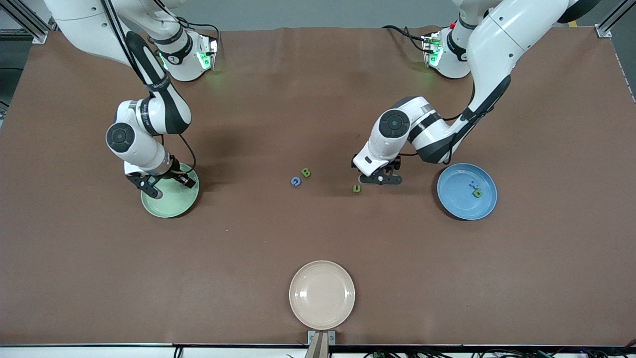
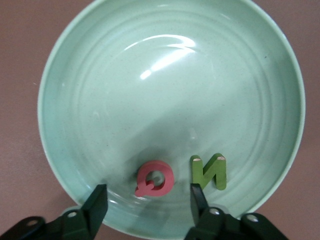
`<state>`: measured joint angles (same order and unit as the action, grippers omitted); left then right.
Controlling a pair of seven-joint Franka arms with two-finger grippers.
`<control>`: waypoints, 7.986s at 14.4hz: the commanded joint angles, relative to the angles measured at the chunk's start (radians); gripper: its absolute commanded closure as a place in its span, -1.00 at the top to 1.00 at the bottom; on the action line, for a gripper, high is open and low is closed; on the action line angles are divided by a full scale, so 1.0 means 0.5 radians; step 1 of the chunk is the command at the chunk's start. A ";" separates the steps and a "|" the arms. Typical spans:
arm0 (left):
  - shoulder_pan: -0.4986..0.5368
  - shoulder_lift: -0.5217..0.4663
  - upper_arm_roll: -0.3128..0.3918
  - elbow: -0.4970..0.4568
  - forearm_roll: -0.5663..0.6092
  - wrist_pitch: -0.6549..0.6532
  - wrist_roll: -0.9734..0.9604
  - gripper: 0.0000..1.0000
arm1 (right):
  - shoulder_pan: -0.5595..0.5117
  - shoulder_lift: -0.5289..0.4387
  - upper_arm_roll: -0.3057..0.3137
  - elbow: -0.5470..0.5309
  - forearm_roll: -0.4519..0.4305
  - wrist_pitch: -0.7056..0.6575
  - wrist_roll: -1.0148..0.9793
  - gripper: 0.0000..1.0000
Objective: Sort upper and lower case letters into plates
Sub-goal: 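Place the pink a on the green plate with the right gripper, then grasp the blue m with the left gripper and drop it in the blue plate, then place the blue G on the green plate while the left gripper grasps green n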
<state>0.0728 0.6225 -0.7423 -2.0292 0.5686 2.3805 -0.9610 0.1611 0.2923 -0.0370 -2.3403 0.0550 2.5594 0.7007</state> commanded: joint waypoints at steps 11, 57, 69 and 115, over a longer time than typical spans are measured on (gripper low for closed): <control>-0.008 0.123 0.000 -0.047 0.240 0.059 -0.235 0.33 | 0.211 -0.066 0.040 0.609 -0.018 -0.756 0.424 1.00; 1.907 0.099 -0.734 -0.571 0.995 -0.101 0.744 0.47 | 1.156 0.719 0.022 1.110 -0.027 -0.222 1.673 1.00; 1.043 0.126 -0.771 0.023 0.584 -0.417 0.021 1.00 | 1.172 0.762 0.022 1.110 -0.098 -0.201 1.676 0.37; -0.333 0.427 0.175 0.635 0.157 -0.193 -0.225 -0.65 | -0.356 0.047 0.028 0.051 -0.177 0.109 -0.803 1.00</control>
<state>-0.0871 0.8392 -0.6652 -1.7094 0.6408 2.2861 -1.0792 0.0036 0.3401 -0.0393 -2.2907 -0.0234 2.6121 0.3043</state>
